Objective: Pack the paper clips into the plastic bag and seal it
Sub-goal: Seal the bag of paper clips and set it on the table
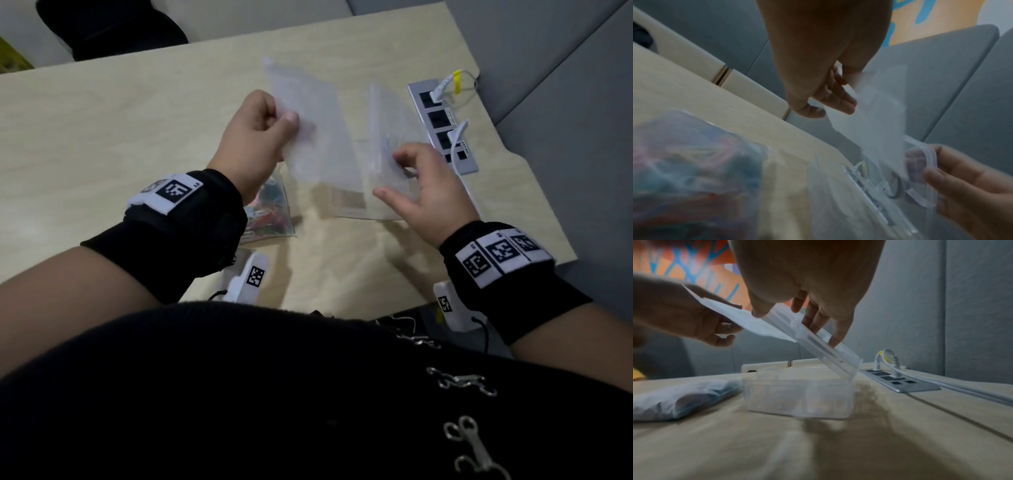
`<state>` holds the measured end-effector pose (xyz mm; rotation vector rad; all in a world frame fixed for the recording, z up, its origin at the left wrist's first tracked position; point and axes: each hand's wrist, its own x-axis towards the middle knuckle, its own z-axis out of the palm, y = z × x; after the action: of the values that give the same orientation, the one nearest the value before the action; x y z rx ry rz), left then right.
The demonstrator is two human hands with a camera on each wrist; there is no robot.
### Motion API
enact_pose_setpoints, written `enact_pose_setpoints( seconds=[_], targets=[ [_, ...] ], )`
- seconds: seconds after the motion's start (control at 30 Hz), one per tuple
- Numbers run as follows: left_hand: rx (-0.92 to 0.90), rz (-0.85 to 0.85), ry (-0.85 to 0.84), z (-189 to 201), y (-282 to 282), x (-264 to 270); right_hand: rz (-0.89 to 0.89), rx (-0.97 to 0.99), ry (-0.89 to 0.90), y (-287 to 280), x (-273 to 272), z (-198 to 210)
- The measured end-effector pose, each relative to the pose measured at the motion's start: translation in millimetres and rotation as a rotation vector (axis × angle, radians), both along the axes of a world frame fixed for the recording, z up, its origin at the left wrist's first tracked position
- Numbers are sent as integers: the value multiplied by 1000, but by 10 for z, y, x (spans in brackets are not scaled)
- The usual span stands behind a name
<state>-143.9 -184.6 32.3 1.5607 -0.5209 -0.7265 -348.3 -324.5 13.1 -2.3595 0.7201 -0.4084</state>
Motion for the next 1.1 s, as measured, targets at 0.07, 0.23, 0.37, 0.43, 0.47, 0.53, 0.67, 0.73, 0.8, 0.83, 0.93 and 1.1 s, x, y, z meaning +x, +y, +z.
enact_pose_setpoints(
  seconds=[0.07,0.23,0.37,0.43,0.47,0.53,0.67,0.73,0.8,0.83,0.93,1.1],
  targets=[
    [-64,-20,60,10,-82,-41,-49,66,-91,-8,-51,11],
    [288,-99,-238,-214,-346,-132,-103,124,-195,0,-127,-12],
    [820,-234,-568,-354,-478,-246,-114,129,-208,1,-131,0],
    [847,-193,-611,-341,-447,-328,-112,120,-204,-10,-129,7],
    [798,-189,-690,-338,-404,-393,-113,120,-208,-15,-129,7],
    [642,-294,-934,-351,-280,-565,-123,124,-231,-19,-131,3],
    [660,-805,-1183,-439,-190,-798,-146,130,-267,-32,-124,3],
    [765,-879,-1138,-497,-268,-795,-139,126,-259,-44,-122,3],
    [817,-904,-1130,-535,-361,-773,-123,117,-247,-50,-127,0],
    [840,-918,-1149,-549,-405,-758,-113,108,-240,-48,-130,-5],
    [952,-963,-1144,-569,-518,-739,-77,81,-208,-45,-137,-45],
    [864,-839,-1040,-496,-509,-710,15,27,-97,-20,-95,-58]
  ],
)
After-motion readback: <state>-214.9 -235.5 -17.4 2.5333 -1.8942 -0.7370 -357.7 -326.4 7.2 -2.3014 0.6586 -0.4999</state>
